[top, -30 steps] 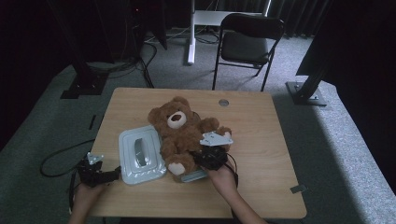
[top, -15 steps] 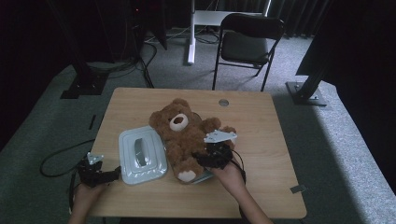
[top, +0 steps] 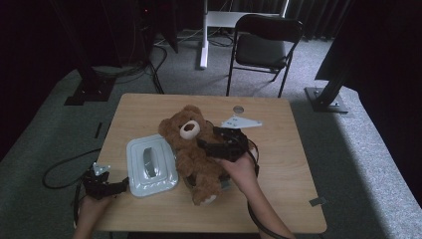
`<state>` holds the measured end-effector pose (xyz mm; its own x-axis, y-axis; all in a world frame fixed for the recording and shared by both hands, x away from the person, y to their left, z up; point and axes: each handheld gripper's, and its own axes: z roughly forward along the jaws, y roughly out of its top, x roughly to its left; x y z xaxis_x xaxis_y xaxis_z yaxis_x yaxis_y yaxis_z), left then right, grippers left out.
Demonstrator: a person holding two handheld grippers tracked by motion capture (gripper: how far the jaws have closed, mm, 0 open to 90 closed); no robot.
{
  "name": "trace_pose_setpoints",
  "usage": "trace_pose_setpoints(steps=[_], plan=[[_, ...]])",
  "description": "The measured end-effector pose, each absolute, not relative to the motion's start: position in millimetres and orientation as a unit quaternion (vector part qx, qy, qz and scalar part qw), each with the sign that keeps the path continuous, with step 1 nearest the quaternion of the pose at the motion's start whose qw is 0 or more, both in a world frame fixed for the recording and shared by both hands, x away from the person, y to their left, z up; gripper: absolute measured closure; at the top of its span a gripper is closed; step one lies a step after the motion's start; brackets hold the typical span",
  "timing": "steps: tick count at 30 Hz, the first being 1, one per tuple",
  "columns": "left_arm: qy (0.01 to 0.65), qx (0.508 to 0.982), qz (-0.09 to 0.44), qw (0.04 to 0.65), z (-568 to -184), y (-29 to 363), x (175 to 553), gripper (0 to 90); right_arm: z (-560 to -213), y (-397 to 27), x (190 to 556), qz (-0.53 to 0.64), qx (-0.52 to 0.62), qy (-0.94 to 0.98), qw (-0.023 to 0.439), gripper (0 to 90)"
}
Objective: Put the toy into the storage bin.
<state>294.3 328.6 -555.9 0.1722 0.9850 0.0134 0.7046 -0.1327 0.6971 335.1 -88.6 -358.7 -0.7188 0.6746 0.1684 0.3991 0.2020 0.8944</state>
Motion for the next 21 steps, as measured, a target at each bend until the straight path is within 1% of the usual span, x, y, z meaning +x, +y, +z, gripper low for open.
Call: trace_pose_setpoints(steps=[3,5,8,14,19,21], plan=[[0.594,0.711,0.247,0.284,-556,329,294,0.8,-349,-76,346,0.532,0.352,0.759,0.129,18.9],[0.594,0.711,0.247,0.284,-556,328,295,0.8,-344,-68,355,0.53,0.355,0.759,0.129,13.2],[0.594,0.711,0.247,0.284,-556,328,295,0.8,-341,-56,370,0.524,0.357,0.764,0.117,12.1],[0.594,0.711,0.247,0.284,-556,328,295,0.8,-349,-35,397,0.495,0.362,0.782,0.105,13.5],[0.594,0.711,0.247,0.285,-556,328,295,0.8,-362,-27,414,0.469,0.385,0.788,0.108,15.1],[0.594,0.711,0.247,0.285,-556,328,295,0.8,-368,-25,419,0.449,0.397,0.792,0.115,22.2]])
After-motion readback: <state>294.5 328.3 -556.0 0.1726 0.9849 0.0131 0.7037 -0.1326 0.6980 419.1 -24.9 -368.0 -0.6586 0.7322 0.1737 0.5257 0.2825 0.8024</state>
